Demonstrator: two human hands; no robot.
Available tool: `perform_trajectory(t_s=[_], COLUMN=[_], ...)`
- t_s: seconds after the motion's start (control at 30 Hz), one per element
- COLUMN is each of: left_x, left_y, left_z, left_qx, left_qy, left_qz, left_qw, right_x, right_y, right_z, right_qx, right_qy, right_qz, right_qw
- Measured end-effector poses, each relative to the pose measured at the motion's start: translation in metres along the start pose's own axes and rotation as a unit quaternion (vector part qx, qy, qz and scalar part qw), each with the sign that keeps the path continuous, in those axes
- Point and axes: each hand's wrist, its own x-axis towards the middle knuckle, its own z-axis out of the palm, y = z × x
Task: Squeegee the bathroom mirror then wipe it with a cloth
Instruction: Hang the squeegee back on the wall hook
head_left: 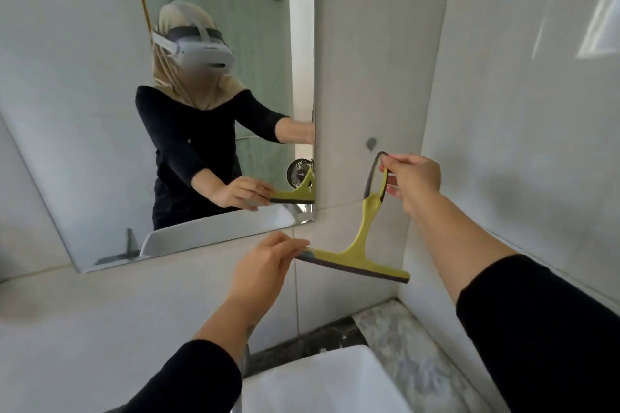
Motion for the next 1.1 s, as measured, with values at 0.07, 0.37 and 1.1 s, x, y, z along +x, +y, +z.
perform_trajectory(t_s=[0.07,0.37,1.1], left_x=[0.007,0.033,0.033], left_y=[-0.006,-0.026,-0.020], left_z=[0.015,0.080,0.112], left_qx=[0.016,-0.017,0.061], left_qy=[-0.046,-0.085,-0.171], left_qz=[0.046,0.046,-0.001], left_qw=[0.998,0.995,0.983], right_x=[0.021,0.084,0.098], right_y=[-0.001,0.009,0.035], right_z=[0.002,0.025,0.032], right_qx=[-0.042,-0.114,-0.169], right_qy=[0.015,0.040,0.049], right_qz=[-0.010,-0.029,-0.096], right_qw=[0.999,0.992,0.980])
